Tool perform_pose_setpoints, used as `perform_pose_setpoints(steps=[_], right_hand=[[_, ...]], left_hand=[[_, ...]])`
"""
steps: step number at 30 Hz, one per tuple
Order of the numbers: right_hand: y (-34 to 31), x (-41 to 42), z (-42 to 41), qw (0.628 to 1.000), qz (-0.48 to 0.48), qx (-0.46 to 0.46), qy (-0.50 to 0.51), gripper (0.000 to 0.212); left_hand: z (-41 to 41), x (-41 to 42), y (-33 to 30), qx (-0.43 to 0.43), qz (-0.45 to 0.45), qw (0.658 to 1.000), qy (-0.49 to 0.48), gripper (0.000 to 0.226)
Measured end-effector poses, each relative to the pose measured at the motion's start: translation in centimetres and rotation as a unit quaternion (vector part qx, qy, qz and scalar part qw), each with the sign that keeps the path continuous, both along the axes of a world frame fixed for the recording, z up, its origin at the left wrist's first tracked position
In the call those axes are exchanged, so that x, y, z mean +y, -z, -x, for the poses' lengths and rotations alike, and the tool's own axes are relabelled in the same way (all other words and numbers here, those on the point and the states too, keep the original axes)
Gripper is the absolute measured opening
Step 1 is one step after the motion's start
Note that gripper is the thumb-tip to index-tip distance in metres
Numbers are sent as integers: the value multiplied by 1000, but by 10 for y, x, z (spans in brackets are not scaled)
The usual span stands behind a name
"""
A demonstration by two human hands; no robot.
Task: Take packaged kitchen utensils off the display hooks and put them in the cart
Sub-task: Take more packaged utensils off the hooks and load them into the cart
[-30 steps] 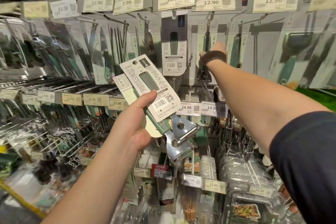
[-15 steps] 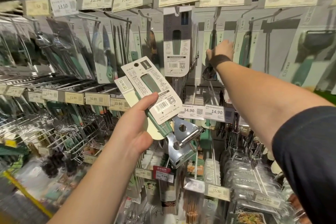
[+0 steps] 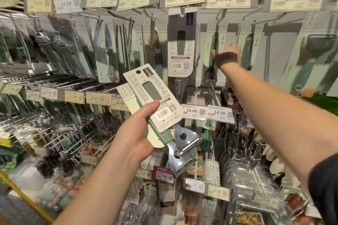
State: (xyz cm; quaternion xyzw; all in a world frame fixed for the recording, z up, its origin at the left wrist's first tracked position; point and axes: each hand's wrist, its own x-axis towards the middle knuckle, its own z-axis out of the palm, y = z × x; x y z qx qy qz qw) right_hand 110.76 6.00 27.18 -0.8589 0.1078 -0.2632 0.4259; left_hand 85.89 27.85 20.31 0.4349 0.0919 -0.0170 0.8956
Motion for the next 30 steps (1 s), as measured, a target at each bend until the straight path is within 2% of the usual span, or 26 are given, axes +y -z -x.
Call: perform_pose_setpoints(steps=[3,5,9,12,15,21,22,24,25,30], right_hand=[[1,11,71,996,-28,-52,-71,48],[10,20,131,989,-4,-61,-132,32],[47,33,224,969,35,-30,-243,20],[86,44,264,961,61,21,-270,34],[121,53,281,952,106,55,-283,59],[156,57,299,948,129,120,-265,89],[159,57,302,948,135,132,-257,91],[166,57,307,947,137,144,-251,91],[169,57,310,947,134,143,-253,88],[180,47,319,952,47,172,-250,66]], left_hand=[[3,-1,8,6,-2,1000,4,14],[7,-3,14,9,0,1000,21,14],[11,-10,32,9,-10,999,51,17],[15,-16,49,7,-14,997,78,23],[18,-21,70,19,-13,996,91,23],[30,-35,96,70,-52,993,80,17],[31,-34,99,75,-65,991,91,28],[31,-34,106,88,-96,985,114,71],[30,-34,111,93,-99,983,120,85],[29,-32,128,138,-125,971,152,108]])
